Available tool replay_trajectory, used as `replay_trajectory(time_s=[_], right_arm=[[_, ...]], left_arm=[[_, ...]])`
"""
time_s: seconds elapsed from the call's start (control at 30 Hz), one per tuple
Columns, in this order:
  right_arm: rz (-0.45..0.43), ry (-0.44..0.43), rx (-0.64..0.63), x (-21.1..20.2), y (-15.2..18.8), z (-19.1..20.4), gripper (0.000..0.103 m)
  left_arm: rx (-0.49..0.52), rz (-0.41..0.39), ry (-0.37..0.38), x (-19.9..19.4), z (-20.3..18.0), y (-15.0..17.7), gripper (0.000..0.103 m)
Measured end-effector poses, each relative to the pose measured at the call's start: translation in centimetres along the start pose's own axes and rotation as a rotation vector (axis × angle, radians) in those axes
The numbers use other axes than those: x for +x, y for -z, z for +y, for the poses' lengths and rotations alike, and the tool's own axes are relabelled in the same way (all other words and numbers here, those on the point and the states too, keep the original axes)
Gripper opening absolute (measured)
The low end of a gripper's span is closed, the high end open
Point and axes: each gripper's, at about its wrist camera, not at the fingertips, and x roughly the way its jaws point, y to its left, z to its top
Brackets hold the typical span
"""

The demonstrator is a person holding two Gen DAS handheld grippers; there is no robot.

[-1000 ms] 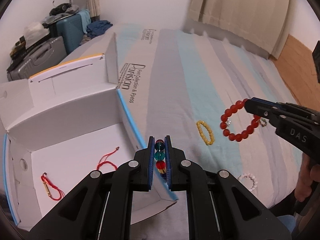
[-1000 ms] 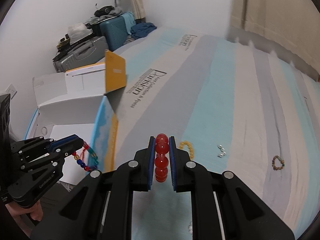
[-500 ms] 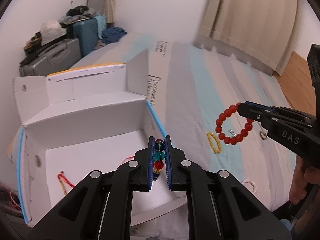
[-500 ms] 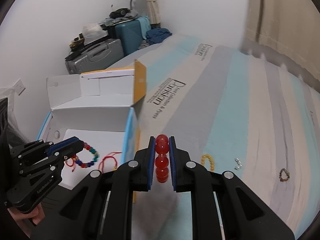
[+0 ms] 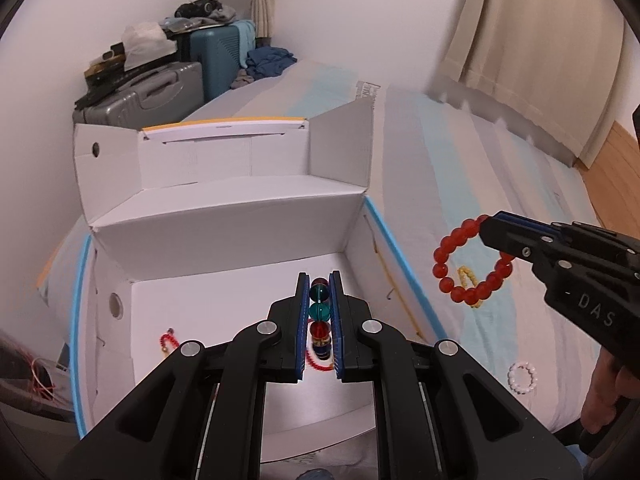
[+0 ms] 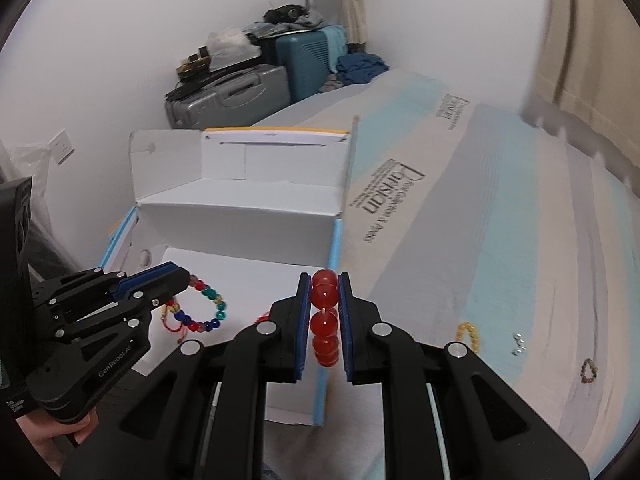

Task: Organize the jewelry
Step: 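Carry the multicolour glass bracelet in the left tool while the right carries the red beaded bracelet over the box, then open both tools to drop the two beaded bracelets into the box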

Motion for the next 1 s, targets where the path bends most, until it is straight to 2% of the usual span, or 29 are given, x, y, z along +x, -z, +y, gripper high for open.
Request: replay_trajectory(time_s=[0.13, 0.2, 0.33, 0.63, 1.0], right_arm=[[0.011, -0.021, -0.017, 1.0, -0.1, 1.8, 0.013], [0.019, -0.033, -0.025, 1.7, -0.1, 2.7, 0.013], [0.038, -0.050, -0.039, 3.1, 0.0, 4.3, 0.013], [0.083, -0.089, -0.044, 6.5, 0.5, 6.9, 0.013], [0.173, -0.099, -0.028, 10.9, 2.3, 8.0, 0.013]], left_arm=[[-0.012, 0.011, -0.031, 0.1, 1.4, 0.2, 0.009], [-0.013, 0.017, -0.079, 0.0, 2.4, 0.4, 0.009], [-0.029, 0.032, -0.116, 0.2, 4.2, 0.7, 0.009], [-0.055, 0.082, -0.133, 1.1, 7.3, 1.8, 0.009], [-0.089, 0.168, -0.155, 3.8, 9.3, 3.1, 0.009]])
